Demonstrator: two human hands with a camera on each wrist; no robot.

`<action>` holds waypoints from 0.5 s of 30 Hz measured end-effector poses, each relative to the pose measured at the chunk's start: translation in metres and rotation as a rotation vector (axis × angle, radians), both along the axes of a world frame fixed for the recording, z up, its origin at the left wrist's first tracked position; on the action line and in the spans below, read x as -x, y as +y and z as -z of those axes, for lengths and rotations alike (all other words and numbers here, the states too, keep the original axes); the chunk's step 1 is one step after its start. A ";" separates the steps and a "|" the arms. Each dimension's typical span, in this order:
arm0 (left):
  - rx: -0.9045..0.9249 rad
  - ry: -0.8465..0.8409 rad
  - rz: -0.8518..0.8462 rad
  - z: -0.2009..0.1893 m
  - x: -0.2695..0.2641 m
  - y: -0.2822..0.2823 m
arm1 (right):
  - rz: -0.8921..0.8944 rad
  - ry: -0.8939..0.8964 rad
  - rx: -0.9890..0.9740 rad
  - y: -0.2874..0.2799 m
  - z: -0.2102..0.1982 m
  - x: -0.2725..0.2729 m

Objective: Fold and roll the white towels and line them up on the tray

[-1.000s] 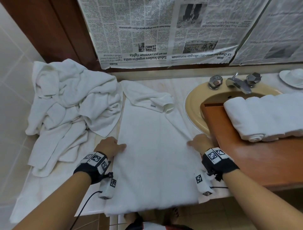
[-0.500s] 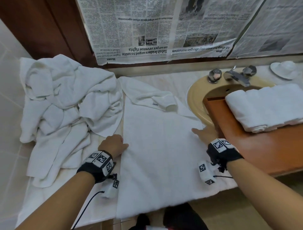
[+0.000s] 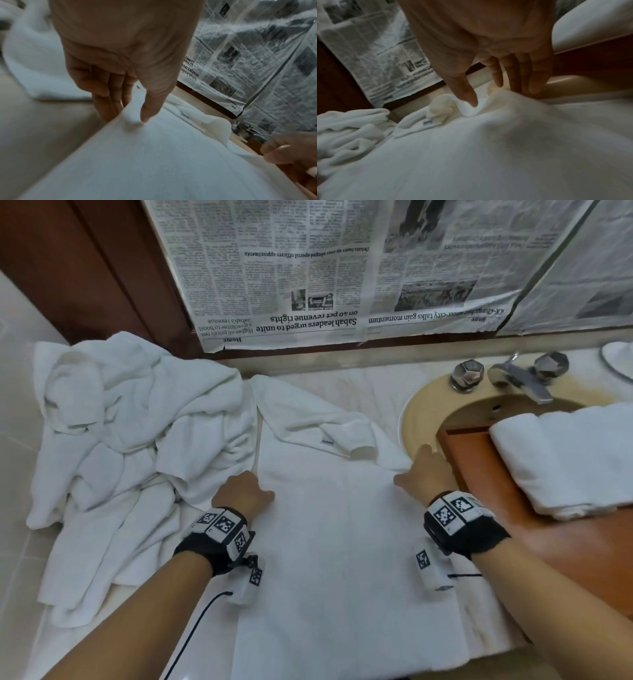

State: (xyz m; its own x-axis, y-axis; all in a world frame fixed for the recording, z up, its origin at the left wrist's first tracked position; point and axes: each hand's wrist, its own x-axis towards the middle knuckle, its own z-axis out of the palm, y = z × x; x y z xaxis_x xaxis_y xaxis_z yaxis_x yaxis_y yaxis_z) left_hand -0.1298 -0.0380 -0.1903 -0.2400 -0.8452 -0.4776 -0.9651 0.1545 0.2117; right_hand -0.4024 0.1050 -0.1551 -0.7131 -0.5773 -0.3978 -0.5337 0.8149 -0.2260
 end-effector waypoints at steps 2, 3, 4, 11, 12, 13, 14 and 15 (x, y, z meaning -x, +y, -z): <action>0.039 0.021 -0.046 0.002 0.012 -0.005 | -0.116 0.009 0.078 -0.019 0.004 -0.003; 0.044 0.027 -0.066 0.003 0.016 -0.006 | -0.171 0.007 0.109 -0.027 0.007 -0.004; 0.049 0.028 -0.079 0.005 0.019 -0.008 | -0.220 0.005 0.122 -0.034 0.010 -0.003; 0.099 -0.006 -0.051 0.013 0.007 0.001 | -0.462 0.042 0.034 -0.077 0.008 0.016; 0.092 -0.012 -0.055 0.013 0.003 0.001 | -0.489 -0.005 0.067 -0.085 0.001 0.020; 0.080 -0.017 -0.064 0.013 0.001 0.002 | -0.468 -0.091 0.103 -0.093 -0.006 0.026; 0.067 -0.018 -0.074 0.014 -0.002 0.002 | -0.400 -0.231 0.142 -0.101 -0.014 0.033; 0.056 -0.017 -0.084 0.015 -0.003 0.004 | -0.290 -0.388 0.215 -0.106 -0.023 0.044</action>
State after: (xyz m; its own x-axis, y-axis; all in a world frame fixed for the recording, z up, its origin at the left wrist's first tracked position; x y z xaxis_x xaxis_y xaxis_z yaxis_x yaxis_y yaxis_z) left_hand -0.1265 -0.0345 -0.2050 -0.1594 -0.8876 -0.4321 -0.9785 0.0839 0.1885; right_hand -0.4464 -0.0011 -0.1319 -0.3356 -0.8265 -0.4520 -0.5740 0.5599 -0.5975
